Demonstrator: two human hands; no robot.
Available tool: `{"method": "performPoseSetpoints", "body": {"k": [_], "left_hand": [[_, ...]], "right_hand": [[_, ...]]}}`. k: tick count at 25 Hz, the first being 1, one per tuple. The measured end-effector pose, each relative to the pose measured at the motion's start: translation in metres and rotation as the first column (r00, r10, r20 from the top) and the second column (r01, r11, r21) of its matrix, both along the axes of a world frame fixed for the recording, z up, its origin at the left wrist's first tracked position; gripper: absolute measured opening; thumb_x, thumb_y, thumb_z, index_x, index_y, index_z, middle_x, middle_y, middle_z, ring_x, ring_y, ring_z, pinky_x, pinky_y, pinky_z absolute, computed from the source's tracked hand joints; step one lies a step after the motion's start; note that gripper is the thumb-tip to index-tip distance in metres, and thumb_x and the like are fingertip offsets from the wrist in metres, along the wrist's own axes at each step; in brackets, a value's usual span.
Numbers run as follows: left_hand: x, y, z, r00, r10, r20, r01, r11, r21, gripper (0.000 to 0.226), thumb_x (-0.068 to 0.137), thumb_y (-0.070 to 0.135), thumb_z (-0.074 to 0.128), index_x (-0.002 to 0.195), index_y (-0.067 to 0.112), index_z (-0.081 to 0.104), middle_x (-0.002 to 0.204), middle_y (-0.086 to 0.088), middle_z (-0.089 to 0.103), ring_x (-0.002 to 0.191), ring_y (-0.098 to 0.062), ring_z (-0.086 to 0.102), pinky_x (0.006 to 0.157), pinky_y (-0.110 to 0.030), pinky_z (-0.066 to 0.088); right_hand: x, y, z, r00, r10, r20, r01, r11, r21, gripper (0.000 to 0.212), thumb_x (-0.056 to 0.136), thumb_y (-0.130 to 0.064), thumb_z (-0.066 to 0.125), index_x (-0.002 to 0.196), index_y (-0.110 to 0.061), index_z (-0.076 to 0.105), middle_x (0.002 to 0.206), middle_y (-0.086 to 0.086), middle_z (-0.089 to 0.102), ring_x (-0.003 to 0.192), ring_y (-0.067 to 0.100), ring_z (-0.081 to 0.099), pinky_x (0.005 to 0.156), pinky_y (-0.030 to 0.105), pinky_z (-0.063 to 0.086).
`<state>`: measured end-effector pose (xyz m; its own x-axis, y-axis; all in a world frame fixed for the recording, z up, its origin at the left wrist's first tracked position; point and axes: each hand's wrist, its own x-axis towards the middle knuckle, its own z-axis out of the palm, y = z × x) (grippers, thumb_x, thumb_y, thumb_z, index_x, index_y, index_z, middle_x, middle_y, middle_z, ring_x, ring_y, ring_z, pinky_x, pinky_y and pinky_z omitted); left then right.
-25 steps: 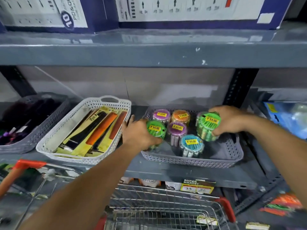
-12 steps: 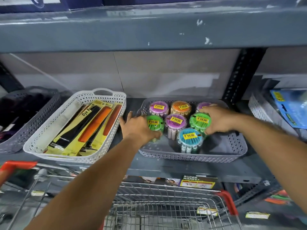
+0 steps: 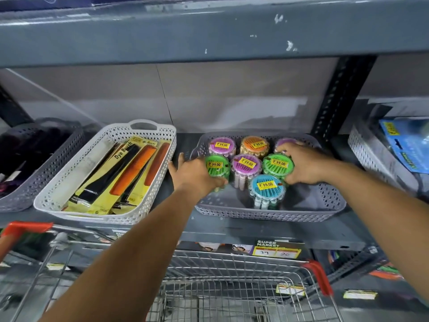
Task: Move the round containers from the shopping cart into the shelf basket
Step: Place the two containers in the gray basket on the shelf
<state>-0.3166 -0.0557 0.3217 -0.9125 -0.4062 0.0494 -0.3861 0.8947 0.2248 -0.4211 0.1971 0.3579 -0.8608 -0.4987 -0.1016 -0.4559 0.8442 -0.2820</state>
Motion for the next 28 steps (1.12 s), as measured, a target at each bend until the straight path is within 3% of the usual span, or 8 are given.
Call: {"method": "performPoseSetpoints", "body": {"k": [6,9,15,20,25,28], "left_hand": [[0.019,0.002,0.007,0.997,-0.07,-0.025,0.069,0.997,-0.028,0.098,0.063,0.076,0.067,0.14,0.022,0.039,0.148,-0.005,0.047,0.146,-0.034,0.016,0.114,-0.058,0.013],[0.03,-0.004,0.021,0.994,-0.078,-0.076,0.072,0.995,-0.076,0.108,0.063,0.078,0.064,0.146,0.017,0.032,0.152,-0.004,0.04,0.146,-0.034,0.017,0.115,-0.056,0.014],[0.048,-0.018,0.062,0.959,-0.165,-0.229,0.124,0.975,-0.183,0.106,0.074,0.075,0.056,0.15,0.01,0.02,0.158,-0.013,0.027,0.146,-0.034,0.015,0.117,-0.051,0.017],[0.081,-0.018,0.082,0.92,-0.309,-0.24,0.232,0.925,-0.301,0.095,0.087,0.067,0.045,0.151,0.008,0.005,0.16,-0.015,0.015,0.147,-0.03,0.009,0.119,-0.045,0.013],[0.121,-0.012,0.087,0.93,-0.29,-0.226,0.22,0.932,-0.289,0.095,0.088,0.067,0.035,0.151,0.007,-0.003,0.162,-0.015,0.006,0.148,-0.029,0.002,0.12,-0.044,0.011],[0.147,-0.005,0.08,0.944,-0.259,-0.203,0.198,0.94,-0.28,0.095,0.089,0.068,0.032,0.151,0.006,-0.004,0.162,-0.014,0.002,0.148,-0.028,-0.002,0.12,-0.044,0.008]], "right_hand": [[0.01,0.004,0.002,0.999,0.026,-0.018,-0.026,1.0,0.001,0.099,0.058,-0.017,0.087,0.142,-0.016,0.034,0.148,0.01,0.038,0.13,0.026,0.038,0.107,0.034,0.034],[0.015,0.009,0.014,0.998,0.036,-0.044,-0.036,0.999,-0.003,0.099,0.06,-0.017,0.087,0.143,-0.018,0.033,0.144,0.011,0.04,0.129,0.026,0.038,0.106,0.031,0.031],[0.03,0.015,0.05,0.992,0.032,-0.12,-0.038,0.998,-0.044,0.083,0.075,-0.027,0.076,0.144,-0.017,0.032,0.14,0.017,0.04,0.127,0.029,0.04,0.101,0.029,0.032],[0.06,0.008,0.069,0.973,0.115,-0.201,-0.128,0.99,-0.055,0.07,0.086,-0.035,0.064,0.144,-0.016,0.031,0.145,0.013,0.037,0.13,0.028,0.039,0.107,0.035,0.033],[0.092,-0.003,0.07,0.941,0.114,-0.319,-0.117,0.993,0.012,0.066,0.091,-0.053,0.043,0.147,-0.023,0.026,0.159,0.0,0.016,0.145,0.026,0.008,0.112,0.054,0.015],[0.118,-0.004,0.056,0.935,0.084,-0.345,-0.095,0.995,-0.014,0.066,0.092,-0.056,0.037,0.148,-0.025,0.02,0.161,-0.004,0.007,0.146,0.025,-0.004,0.113,0.056,0.007]]}}
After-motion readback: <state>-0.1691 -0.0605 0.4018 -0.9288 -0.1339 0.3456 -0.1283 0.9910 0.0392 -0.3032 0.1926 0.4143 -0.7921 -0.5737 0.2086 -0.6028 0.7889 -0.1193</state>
